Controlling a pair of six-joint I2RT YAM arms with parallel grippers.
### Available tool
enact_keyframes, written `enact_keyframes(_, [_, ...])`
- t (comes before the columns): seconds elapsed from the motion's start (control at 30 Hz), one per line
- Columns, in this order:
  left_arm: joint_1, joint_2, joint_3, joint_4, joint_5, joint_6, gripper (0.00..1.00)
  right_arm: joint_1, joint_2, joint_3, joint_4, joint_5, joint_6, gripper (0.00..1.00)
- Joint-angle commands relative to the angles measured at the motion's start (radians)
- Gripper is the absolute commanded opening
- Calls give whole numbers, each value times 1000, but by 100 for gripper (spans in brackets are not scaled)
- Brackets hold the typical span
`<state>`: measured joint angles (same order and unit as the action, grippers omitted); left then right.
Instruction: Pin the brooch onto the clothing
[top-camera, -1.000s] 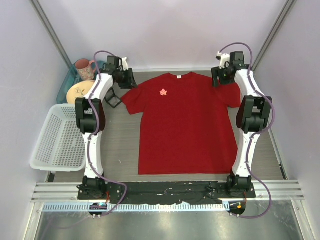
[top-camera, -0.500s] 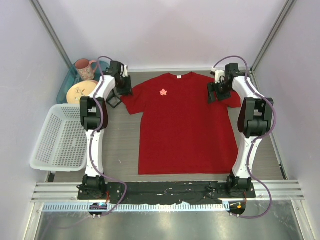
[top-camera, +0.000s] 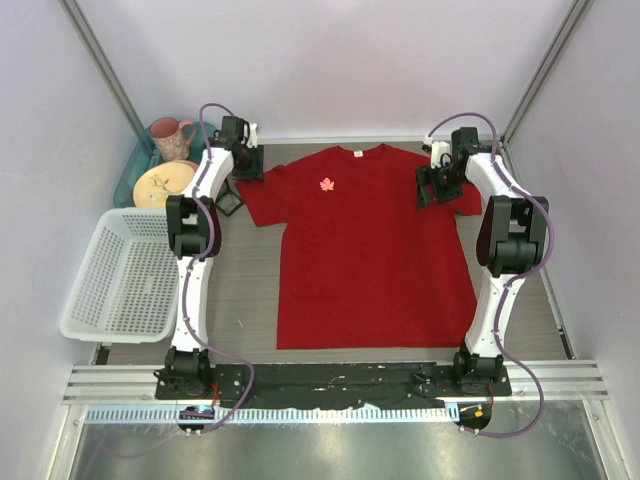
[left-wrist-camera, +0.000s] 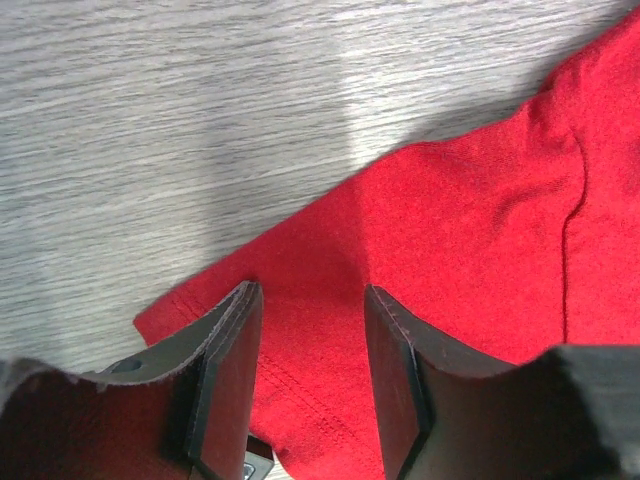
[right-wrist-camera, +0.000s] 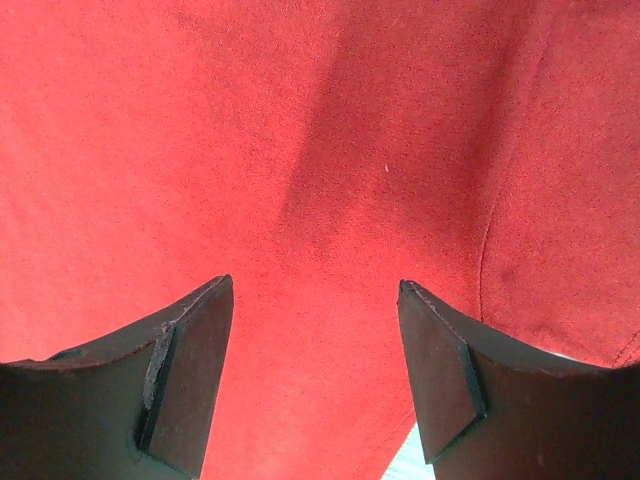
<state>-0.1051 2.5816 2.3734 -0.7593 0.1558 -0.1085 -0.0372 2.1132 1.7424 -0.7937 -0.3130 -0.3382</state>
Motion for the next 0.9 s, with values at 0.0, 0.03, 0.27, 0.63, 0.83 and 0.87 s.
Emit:
enact_keyframes(0.0, [15,-40,27,31,-36,62,50,8,-65,28,-9,-15,-10,71])
enact_keyframes(0.03, [21,-53,17,34,-36,67,50,8,-68,25,-10,-14,-13,71])
enact_keyframes(0.27, [36,-265,-156,103,74,89,58,-7,-113,40,-12,-17,-22,74])
enact_keyframes(0.63, [35,-466,-212,43,281,84,77,-151,-67,236,-18,103,-1,69])
enact_keyframes(0.83, [33,-554,-309,41,341,56,77,-188,30,204,13,127,-16,42])
enact_keyframes(0.87, [33,-560,-313,35,343,50,77,-190,42,200,33,129,-18,40])
